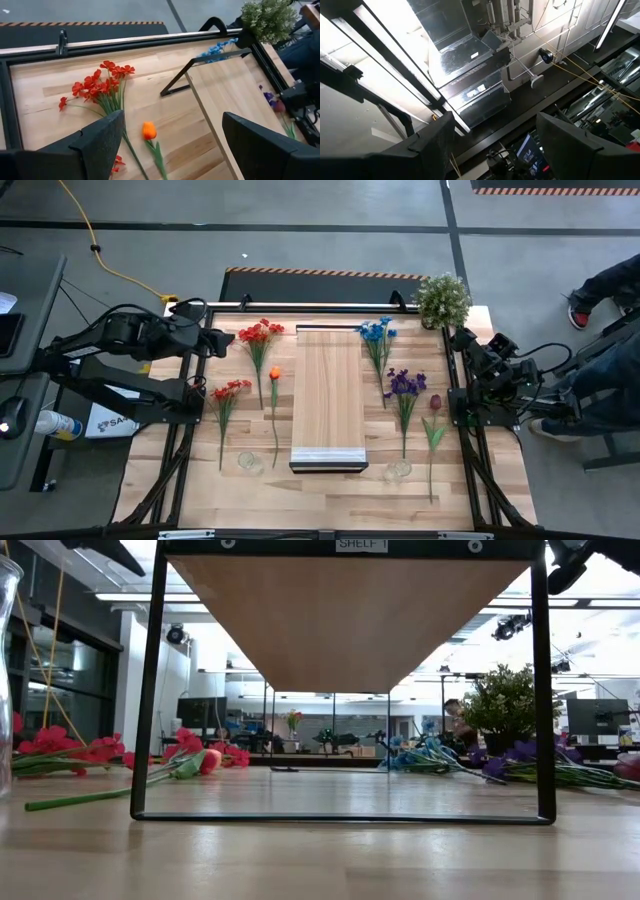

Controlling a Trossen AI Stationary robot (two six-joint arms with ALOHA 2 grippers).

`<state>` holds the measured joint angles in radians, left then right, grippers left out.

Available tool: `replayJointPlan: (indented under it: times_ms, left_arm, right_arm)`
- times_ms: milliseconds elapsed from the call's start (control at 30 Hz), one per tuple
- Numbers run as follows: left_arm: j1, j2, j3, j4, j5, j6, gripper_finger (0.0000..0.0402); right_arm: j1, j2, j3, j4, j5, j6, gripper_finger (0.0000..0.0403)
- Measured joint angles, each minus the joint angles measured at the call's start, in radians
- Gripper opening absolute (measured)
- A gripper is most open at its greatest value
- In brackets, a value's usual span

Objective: Pick and place flowers into a vace then onto a shelf
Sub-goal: Put the top orange flowers into the left transparent vase

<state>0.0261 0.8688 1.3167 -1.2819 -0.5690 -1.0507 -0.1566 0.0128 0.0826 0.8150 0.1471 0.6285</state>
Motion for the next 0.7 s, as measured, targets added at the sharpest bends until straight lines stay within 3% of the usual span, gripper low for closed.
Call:
replayJointPlan:
  times_ms: [200,333,700]
  left_arm:
    - [0.000,0.000,0.000,0.009,0.002,0.030,0.0369]
    - [0.000,0.017,-0.002,0.006,0.061,0.020,0.0369]
    - [0.001,0.165,-0.030,-0.037,0.072,-0.020,0.0369]
  right_arm:
    - [0.000,0.000,0.000,0.000,0.000,0.000,0.0268]
    - [0.000,0.000,0.000,0.000,0.000,0.000,0.0267]
    - [0.000,0.000,0.000,0.000,0.000,0.000,0.0267]
